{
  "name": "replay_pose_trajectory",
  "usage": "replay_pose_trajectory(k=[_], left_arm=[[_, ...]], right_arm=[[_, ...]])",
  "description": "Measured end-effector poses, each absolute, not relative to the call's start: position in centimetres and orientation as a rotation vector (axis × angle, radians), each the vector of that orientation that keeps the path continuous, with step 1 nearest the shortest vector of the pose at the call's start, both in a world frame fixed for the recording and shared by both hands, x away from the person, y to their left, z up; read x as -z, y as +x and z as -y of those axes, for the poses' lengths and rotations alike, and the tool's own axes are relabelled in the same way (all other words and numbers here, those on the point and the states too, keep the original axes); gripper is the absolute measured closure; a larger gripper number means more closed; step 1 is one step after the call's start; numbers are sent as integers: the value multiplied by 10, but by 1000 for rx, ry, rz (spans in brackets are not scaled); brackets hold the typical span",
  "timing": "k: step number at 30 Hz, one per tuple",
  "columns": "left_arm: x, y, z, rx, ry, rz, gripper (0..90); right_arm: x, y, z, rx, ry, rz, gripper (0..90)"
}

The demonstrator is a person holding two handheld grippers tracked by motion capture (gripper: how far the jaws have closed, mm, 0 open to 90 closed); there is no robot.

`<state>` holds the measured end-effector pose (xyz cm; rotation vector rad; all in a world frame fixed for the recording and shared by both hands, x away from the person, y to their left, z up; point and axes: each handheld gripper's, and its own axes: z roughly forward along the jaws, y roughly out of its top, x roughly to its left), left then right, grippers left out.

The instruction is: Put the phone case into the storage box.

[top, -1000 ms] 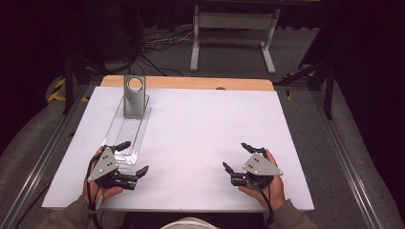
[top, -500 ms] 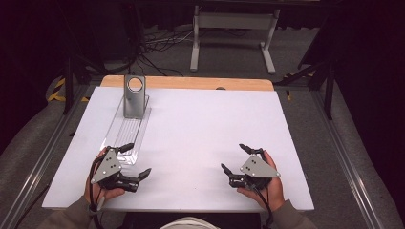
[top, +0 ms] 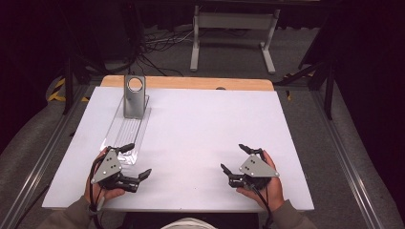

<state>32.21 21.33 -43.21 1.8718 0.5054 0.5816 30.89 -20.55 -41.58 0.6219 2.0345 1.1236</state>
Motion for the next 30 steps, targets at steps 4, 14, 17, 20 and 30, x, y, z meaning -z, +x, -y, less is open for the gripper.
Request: replay_pose_trajectory(k=[4,14,17,20,30], left_arm=[[432,322,-213,-587,1877,-500,38],[433,323,-211,-577,1876,-499,38],[433,324,-212,-576,1886,-495,39],[434,324,-211,-572,1888,-501,40],[433,324,-208,-587,1884,-490,45]], right_arm=[[415,309,206,-1127,621,-2034,175],[417,309,205,-1115,610,-2047,180],[418,309,204,-1105,601,-2056,182],[418,309,204,-1109,602,-2055,183],[418,309,206,-1116,612,-2058,187]])
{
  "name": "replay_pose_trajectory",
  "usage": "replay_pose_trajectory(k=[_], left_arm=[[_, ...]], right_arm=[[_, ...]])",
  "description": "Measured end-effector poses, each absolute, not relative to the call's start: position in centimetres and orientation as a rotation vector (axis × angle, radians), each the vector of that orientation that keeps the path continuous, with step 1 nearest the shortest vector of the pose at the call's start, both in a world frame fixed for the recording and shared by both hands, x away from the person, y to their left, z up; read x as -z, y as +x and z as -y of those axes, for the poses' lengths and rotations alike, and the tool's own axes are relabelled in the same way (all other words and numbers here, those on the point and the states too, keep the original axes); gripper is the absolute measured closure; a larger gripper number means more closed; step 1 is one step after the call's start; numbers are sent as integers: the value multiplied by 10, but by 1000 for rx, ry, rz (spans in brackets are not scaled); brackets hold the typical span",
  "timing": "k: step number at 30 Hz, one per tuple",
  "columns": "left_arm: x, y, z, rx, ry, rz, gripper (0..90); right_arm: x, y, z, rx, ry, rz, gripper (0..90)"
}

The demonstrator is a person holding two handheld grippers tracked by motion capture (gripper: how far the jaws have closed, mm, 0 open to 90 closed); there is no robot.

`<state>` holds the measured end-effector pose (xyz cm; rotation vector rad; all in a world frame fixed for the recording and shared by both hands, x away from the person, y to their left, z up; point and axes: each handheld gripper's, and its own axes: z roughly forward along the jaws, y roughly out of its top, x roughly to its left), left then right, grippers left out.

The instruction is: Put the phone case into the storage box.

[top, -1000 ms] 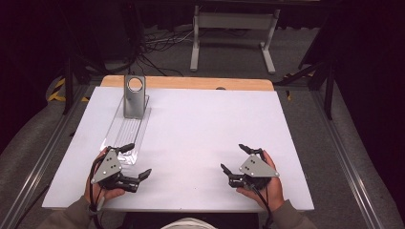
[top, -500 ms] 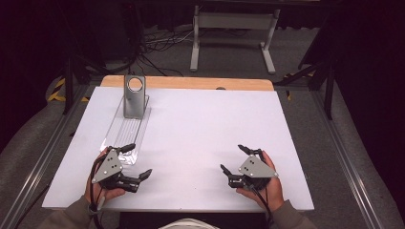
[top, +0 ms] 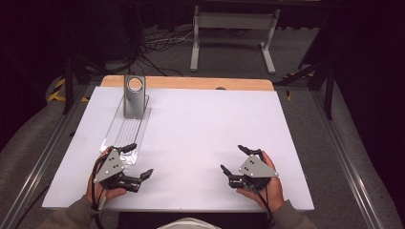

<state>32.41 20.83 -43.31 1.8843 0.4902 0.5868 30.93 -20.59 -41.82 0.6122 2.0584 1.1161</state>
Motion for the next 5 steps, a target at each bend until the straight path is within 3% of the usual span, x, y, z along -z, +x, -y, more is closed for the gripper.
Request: replay_pose_trajectory(k=[5], left_arm=[[434,326,-207,-587,1887,-497,47]], right_arm=[[417,310,208,-1133,622,-2054,187]])
